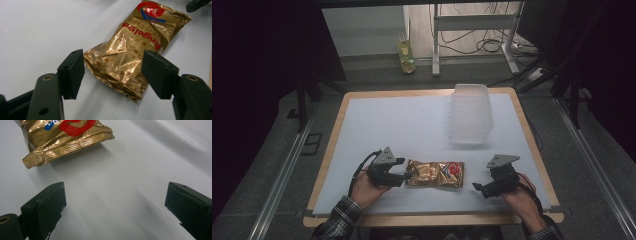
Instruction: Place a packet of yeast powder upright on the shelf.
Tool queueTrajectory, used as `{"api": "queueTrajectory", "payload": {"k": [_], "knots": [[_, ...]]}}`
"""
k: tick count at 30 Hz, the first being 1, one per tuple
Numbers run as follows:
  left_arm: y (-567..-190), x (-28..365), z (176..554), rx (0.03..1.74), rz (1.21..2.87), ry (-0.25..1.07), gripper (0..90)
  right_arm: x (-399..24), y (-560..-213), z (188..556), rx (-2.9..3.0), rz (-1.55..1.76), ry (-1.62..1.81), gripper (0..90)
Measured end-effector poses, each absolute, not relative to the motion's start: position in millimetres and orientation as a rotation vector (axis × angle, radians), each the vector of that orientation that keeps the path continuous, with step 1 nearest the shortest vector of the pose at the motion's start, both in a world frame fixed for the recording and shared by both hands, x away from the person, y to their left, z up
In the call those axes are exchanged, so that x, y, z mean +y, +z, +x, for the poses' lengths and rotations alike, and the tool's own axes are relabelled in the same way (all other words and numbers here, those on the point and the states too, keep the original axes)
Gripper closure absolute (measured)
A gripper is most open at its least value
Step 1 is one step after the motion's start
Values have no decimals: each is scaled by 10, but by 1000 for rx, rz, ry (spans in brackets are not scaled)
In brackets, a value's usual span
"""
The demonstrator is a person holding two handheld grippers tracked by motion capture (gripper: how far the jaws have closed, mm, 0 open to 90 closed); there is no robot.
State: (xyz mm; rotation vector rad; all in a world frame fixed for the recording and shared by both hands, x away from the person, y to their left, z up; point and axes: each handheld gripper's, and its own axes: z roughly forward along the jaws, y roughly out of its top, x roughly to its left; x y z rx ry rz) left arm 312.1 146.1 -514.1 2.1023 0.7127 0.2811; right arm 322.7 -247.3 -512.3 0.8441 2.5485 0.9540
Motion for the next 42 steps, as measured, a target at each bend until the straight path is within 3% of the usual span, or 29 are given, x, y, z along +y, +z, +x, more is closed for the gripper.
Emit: {"api": "queueTrajectory", "payload": {"k": [9,19,25,39,42], "knots": [[-5152,1336,3140,672,2157,292,350,-2470,-5113,3227,2543,835,949,41],[-5240,1272,3205,698,2189,294,751,-2455,-5122,3228,2549,830,938,42],[-5298,1288,3244,706,2192,228,894,-2443,-5125,3236,2554,818,927,43],[-5326,1332,3210,760,2197,206,900,-2412,-5064,3204,2566,823,987,39],[-5377,1359,3182,774,2269,247,900,-2388,-5053,3189,2579,815,1012,39]]}}
